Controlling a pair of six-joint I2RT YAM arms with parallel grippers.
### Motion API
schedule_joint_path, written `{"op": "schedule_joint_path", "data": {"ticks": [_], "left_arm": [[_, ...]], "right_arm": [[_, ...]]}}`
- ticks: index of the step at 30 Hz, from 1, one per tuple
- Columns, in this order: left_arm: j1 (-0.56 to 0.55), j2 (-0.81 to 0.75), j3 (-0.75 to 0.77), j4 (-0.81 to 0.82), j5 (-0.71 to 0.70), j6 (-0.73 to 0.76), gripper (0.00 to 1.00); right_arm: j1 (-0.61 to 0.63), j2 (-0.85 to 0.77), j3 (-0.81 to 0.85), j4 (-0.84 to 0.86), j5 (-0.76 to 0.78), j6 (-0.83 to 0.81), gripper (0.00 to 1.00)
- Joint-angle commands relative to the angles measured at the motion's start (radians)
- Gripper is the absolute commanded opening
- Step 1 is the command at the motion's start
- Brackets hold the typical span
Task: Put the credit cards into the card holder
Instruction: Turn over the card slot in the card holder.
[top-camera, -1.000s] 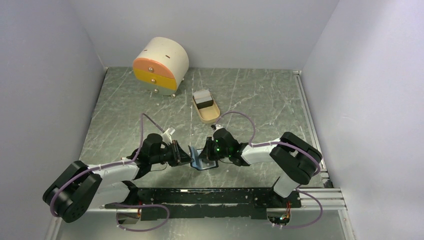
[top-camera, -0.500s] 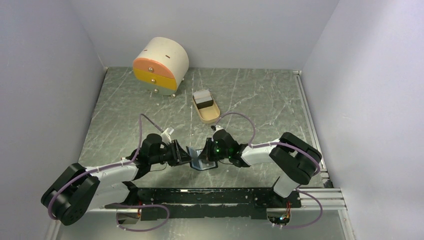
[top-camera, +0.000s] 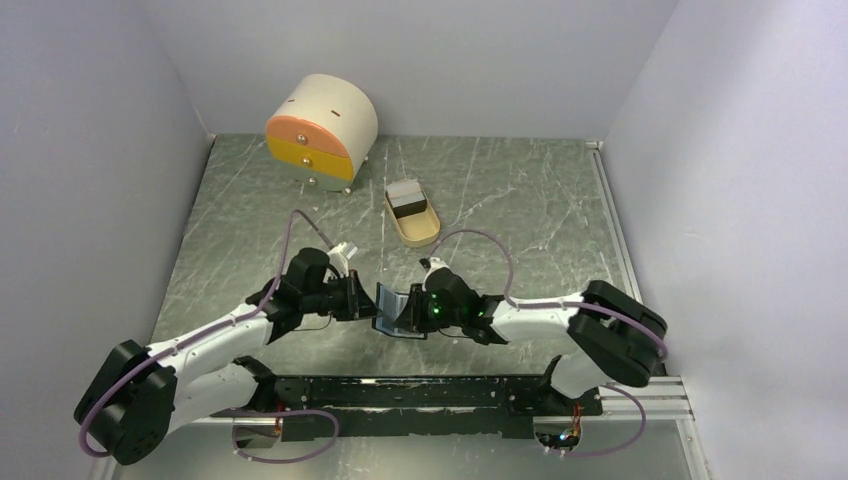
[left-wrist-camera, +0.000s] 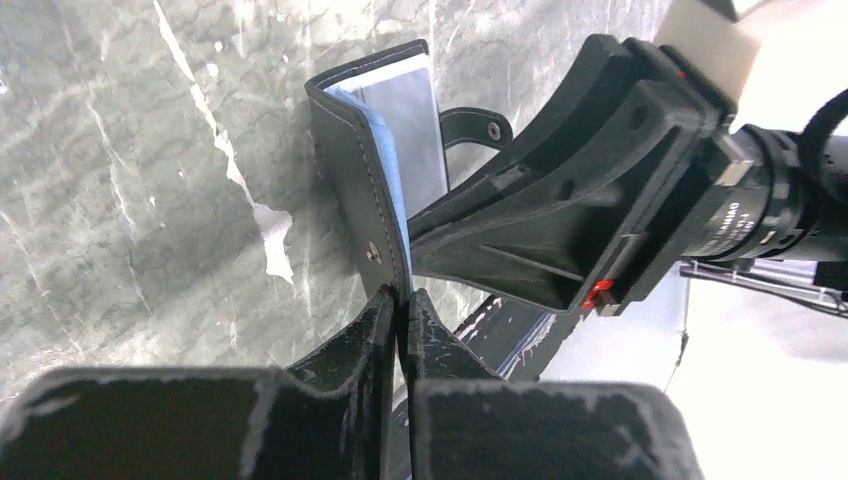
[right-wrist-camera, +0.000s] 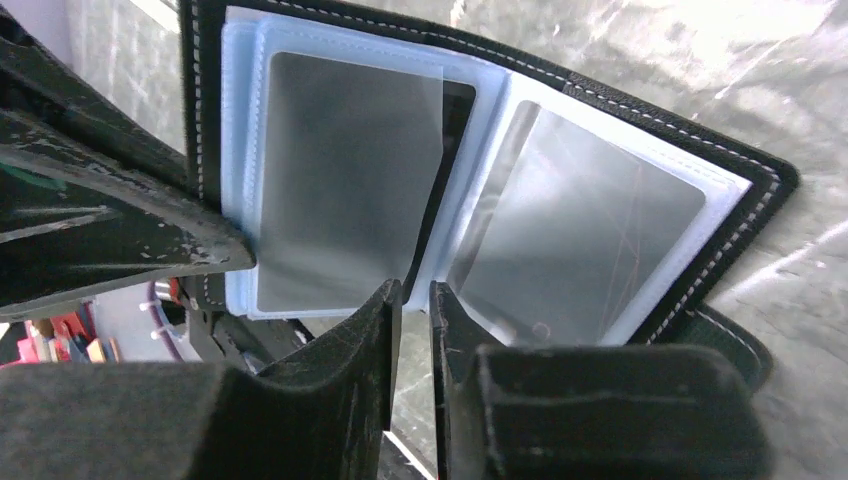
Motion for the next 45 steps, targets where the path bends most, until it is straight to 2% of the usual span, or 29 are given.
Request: {"op": "schedule_joint_path", "data": {"ticks": [1,9,16,22,25,29,32,35,39,45], "left_arm": [[0.008,0.000,0.087,-0.145,0.017,0.132,0.09],[0.008,0.037,0.120,-0.146,0.092,0.142,0.09],[0.008,0.034,0.010,0.175,0.218,0.014,0.09],[0.008,0.113,-0.042,0.289,0.234,-0.035,0.09],[0.008,0.128,-0.047,0.259,0.179,-0.041,0.09],[0.008,0.143,-0.015,0.132,0.081,-0.026,0.09],[0.008,0.154,0.022,0.037,0.035,-0.010,0.16],[0.007,0.137,0.035,-0.021,-0.004,-0.008,0.15],[0.006,0.121,0.042,-0.060,-0.043,-0.001,0.15],[0.005,0.178,0.077,-0.075,-0.036,0.029,0.14]], "right_arm": [[-0.003,-0.086,0.006,-0.120,0.108,-0.040,0.22],[-0.010,-0.007,0.017,-0.054,0.109,-0.067,0.18],[-0.011,0.081,0.009,0.028,0.073,-0.048,0.16],[-0.010,0.085,-0.005,0.041,0.063,-0.041,0.15],[-0.011,0.070,-0.014,0.040,0.070,-0.038,0.15],[-0.009,0.072,-0.007,0.033,0.071,-0.039,0.15],[-0.010,0.076,-0.007,0.029,0.075,-0.038,0.18],[-0.009,0.060,0.005,-0.027,0.095,-0.042,0.22],[-0.015,-0.047,0.011,-0.157,0.179,-0.061,0.25],[-0.027,-0.183,0.003,-0.261,0.237,-0.072,0.33]]}}
